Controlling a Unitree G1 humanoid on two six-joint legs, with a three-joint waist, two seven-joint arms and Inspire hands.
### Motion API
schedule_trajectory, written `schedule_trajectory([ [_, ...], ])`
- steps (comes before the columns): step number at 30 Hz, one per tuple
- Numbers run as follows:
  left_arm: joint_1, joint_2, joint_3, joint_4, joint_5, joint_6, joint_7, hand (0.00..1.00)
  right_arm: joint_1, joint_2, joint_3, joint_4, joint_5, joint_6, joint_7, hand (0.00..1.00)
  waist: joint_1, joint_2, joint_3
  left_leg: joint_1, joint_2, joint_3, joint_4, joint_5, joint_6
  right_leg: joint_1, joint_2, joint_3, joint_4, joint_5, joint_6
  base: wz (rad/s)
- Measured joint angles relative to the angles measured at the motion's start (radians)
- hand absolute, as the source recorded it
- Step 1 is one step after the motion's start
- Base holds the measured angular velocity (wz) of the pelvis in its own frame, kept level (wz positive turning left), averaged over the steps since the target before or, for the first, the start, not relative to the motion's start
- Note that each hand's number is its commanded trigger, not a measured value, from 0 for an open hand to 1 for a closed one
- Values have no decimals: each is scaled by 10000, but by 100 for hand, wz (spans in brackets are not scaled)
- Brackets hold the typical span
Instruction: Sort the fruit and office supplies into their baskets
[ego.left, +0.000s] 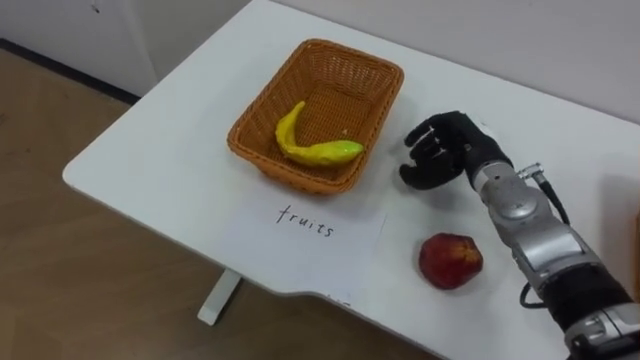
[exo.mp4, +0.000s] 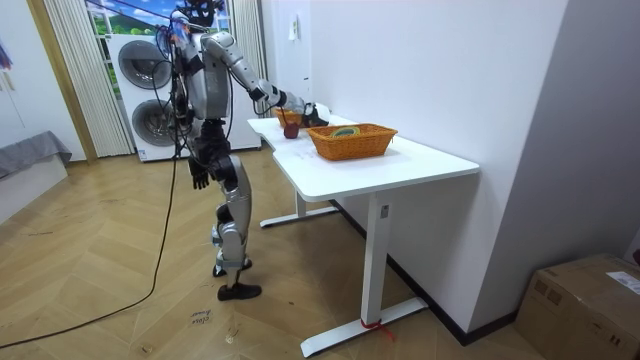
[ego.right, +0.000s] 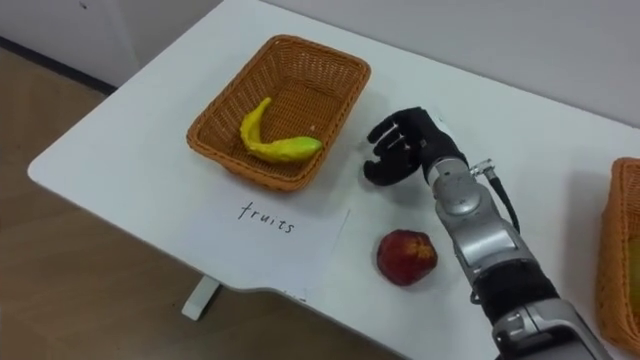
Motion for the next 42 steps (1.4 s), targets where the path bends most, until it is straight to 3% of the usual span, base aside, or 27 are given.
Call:
schedule_trajectory([
  [2, -8, -1, 1, 3, -240, -90, -83, 0, 1, -1, -20, -196, 29, -48, -34, 0, -58, 115, -64, 10, 3, 0, -15, 2, -3, 2, 3, 2, -1, 0, 0, 0],
  [9, 0, -58, 3, 131, -404, -229, -67, 0, 159, 0, -109, -1157, 86, -272, -132, 0, -295, 197, -38, 193, 19, 45, -165, 33, -25, 100, 12, 48, -9, -1, 1, -1],
  [14, 7, -143, 38, 107, -547, -231, 81, 0, 1334, 8, -534, -2926, 515, -288, -322, 0, -393, 217, -43, 267, 10, 49, -211, 28, -18, 194, 7, 111, -11, -3, 4, 0],
  [16, 12, -147, 64, 107, -627, -234, 79, 0, 1380, 8, -546, -3071, 617, -288, -348, 0, -506, 224, -43, 275, 14, 65, -208, 31, -20, 197, 12, 135, -11, -3, 5, -2],
  [27, 290, -276, 86, 62, -799, -400, 81, 0, 1512, 17, -911, -3655, 801, -289, -778, 0, -774, 345, -129, 661, 39, 354, -354, 41, 2, 369, 25, 499, 7, -4, 6, -9],
  [30, 426, -280, 86, 151, -999, -398, 114, 0, 1924, 74, -1059, -4512, 595, -317, -892, 0, -867, 409, -87, 834, 57, 424, -448, 39, 5, 484, 33, 567, -4, -6, 9, -7],
  [42, 367, -359, 64, 305, -1393, -520, 285, 0, 3625, 401, -1201, -6525, 770, -332, -885, 0, -1102, 440, -126, 803, 72, 625, -568, 74, 29, 317, 46, 814, 2, -5, 7, -4],
])
